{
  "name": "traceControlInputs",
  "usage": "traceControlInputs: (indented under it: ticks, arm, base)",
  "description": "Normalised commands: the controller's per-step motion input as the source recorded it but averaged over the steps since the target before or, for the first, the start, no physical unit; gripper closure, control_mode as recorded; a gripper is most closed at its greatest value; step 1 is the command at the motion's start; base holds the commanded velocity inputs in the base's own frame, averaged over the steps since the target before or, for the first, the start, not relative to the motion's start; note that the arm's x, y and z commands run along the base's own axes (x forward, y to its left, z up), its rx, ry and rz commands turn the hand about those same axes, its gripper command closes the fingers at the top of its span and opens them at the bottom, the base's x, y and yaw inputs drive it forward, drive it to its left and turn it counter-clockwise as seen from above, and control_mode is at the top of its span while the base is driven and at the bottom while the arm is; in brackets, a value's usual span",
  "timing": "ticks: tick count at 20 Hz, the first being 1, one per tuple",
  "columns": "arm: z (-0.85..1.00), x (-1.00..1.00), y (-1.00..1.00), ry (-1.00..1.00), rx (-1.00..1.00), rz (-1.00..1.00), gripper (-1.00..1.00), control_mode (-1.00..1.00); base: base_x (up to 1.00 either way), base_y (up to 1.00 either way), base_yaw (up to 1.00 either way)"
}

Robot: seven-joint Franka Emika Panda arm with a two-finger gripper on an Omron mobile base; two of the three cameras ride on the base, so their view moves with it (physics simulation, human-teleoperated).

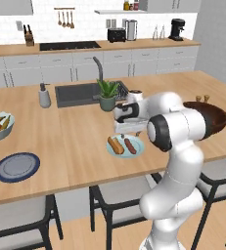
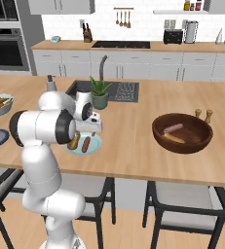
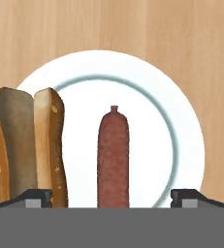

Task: Place one bun and one sausage from the bowl on each plate.

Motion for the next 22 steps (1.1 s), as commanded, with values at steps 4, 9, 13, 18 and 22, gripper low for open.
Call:
traceControlInputs:
  ticks: [4, 9, 13, 18, 22]
  arm:
    - [0.88, -0.71, -0.01, -0.05, 0.16, 0.0, -1.0, -1.0]
    - [0.74, -1.0, 0.0, -0.25, 0.04, 0.0, -1.0, -1.0]
    - [0.8, -1.0, 0.01, -0.2, 0.0, 0.0, -1.0, -1.0]
    - [0.49, -1.0, 0.04, -0.26, 0.0, -0.02, -1.0, -1.0]
    - [0.09, -1.0, 0.1, -0.17, -0.08, -0.11, -1.0, -1.0]
  base:
    - [0.0, 0.0, 0.0]
    - [0.0, 0.0, 0.0]
    - [0.0, 0.0, 0.0]
    - [0.0, 0.0, 0.0]
    - [0.0, 0.0, 0.0]
